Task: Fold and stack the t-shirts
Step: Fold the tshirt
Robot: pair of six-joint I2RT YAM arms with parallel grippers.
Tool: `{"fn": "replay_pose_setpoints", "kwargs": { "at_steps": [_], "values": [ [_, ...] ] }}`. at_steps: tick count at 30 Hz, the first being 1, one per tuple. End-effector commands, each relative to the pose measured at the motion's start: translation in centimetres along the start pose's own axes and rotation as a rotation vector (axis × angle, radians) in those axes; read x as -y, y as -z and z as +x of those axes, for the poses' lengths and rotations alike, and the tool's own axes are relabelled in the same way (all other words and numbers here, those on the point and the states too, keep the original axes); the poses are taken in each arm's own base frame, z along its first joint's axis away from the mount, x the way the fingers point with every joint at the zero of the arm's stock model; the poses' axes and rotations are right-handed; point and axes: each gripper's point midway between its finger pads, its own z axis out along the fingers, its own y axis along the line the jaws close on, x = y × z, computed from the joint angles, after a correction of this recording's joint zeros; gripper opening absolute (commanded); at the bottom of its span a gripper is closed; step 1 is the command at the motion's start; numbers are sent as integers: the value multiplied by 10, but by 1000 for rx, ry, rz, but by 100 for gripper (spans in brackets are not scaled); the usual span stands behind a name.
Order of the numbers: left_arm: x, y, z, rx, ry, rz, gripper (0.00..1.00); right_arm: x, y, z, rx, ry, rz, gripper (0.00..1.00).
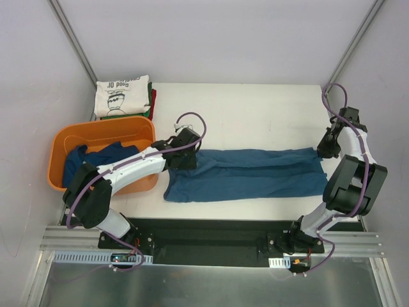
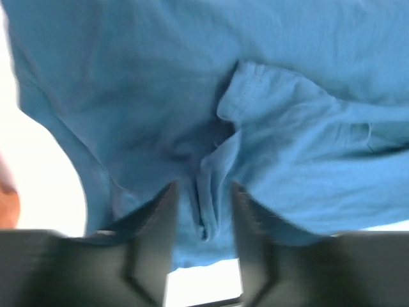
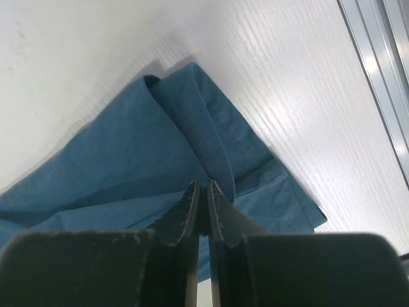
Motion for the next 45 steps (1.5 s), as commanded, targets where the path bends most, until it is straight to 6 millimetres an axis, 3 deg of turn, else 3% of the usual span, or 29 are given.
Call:
{"fn": "replay_pose_setpoints", "kwargs": {
  "at_steps": [1,2,3,4,6,7,8,11,13,14,15,16,17,21,24,27,31,32,34,35,40,45],
  "values": [
    [20,20,21,-69,18,141,46,24,-1,26,-95,-40,127,18],
    [23,25,24,-76,9,168,66,27,3,30,-109,-41,138,26],
    [28,35,24,-66,-3,203,72,27,6,31,-108,-44,142,38],
    [31,41,24,-65,-17,234,77,25,9,31,-106,-44,126,59],
    [36,56,12,-17,-28,272,99,15,21,27,-71,-45,67,77],
    [38,60,8,-3,-42,282,99,0,27,28,-68,-33,-18,91],
    [40,63,3,12,-51,289,99,-12,38,23,-27,-20,-88,97],
    [49,66,-17,50,-52,299,99,-62,67,21,44,84,-340,97],
    [54,62,-33,61,-47,301,99,-111,92,33,45,172,-582,97],
    [51,58,-40,50,-13,305,99,-129,103,33,71,206,-666,97],
    [61,57,-43,14,2,361,99,-150,114,44,58,265,-739,97],
    [62,53,-45,-4,27,378,99,-158,120,48,49,289,-767,97],
    [54,40,-49,-31,65,365,99,-163,123,49,51,295,-770,97],
    [58,21,-42,-110,66,398,99,-170,127,50,44,294,-782,97],
    [64,11,-25,-198,43,442,99,-161,121,50,48,283,-724,97],
    [53,2,-6,-245,45,410,99,-154,117,51,51,275,-688,97],
    [40,-5,15,-279,26,365,84,-144,110,53,43,257,-648,97],
    [35,-10,20,-292,21,338,77,-143,110,54,41,254,-648,97],
    [34,-13,26,-309,7,324,73,-142,110,53,43,252,-648,97],
    [33,-17,27,-317,2,315,70,-142,110,53,44,252,-646,97],
    [37,-18,25,-308,-16,310,35,-141,111,51,48,249,-644,97],
    [33,-17,32,-322,-38,293,20,-139,108,51,38,240,-634,97]
  ]
}}
